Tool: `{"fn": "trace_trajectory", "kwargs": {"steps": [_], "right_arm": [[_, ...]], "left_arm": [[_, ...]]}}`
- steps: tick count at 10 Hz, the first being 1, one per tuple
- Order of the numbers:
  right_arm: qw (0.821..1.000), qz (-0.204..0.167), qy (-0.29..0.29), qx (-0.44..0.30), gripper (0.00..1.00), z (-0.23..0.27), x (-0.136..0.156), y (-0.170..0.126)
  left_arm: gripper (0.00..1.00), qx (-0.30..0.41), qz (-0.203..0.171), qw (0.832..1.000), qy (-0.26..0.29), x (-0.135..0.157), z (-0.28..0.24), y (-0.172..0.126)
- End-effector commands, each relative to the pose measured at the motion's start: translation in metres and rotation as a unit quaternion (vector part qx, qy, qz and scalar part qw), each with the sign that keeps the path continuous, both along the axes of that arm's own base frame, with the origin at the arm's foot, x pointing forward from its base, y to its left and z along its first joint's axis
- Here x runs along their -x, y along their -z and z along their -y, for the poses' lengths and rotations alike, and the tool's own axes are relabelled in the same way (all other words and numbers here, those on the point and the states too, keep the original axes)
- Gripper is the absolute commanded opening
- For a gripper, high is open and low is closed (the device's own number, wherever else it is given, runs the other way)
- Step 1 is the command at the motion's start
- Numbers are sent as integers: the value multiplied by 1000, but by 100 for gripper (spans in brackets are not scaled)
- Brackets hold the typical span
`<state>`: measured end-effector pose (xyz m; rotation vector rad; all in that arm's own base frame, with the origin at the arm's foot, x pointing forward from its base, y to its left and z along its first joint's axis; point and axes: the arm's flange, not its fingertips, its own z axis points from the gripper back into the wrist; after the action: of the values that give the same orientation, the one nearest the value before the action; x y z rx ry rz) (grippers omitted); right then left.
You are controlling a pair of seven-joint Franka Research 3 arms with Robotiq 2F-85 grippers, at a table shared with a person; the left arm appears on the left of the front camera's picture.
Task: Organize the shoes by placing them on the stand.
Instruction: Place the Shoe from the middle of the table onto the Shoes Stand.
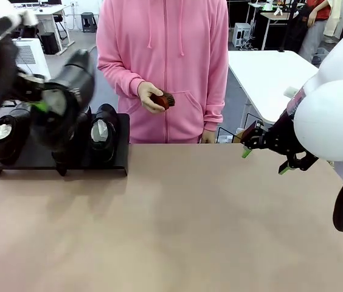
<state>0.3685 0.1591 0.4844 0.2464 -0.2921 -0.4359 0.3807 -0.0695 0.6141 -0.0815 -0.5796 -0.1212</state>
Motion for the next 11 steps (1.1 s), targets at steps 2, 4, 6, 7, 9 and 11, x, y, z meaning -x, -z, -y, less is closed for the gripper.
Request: {"fn": "trace_trajectory", "kwargs": {"steps": [2,4,6,7,9,11], "right_arm": [[1000,0,-12,-12,100,1,-4,-2],[1000,0,-12,-12,100,1,-4,-2],[1000,0,-12,-12,100,1,-4,-2],[1000,0,-12,-12,100,1,-4,-2],[1000,0,-12,-12,100,1,-4,-2],[1000,0,-12,-12,100,1,-4,-2]], "left_arm": [[0,-6,7,998,-60,-9,-69,-9],[0,16,10,997,-76,-19,-111,11],[0,26,28,998,-59,-28,-124,23],[0,28,30,997,-59,-30,-125,25],[0,17,10,996,-82,-29,-127,27],[0,17,10,996,-82,-29,-127,27]]}}
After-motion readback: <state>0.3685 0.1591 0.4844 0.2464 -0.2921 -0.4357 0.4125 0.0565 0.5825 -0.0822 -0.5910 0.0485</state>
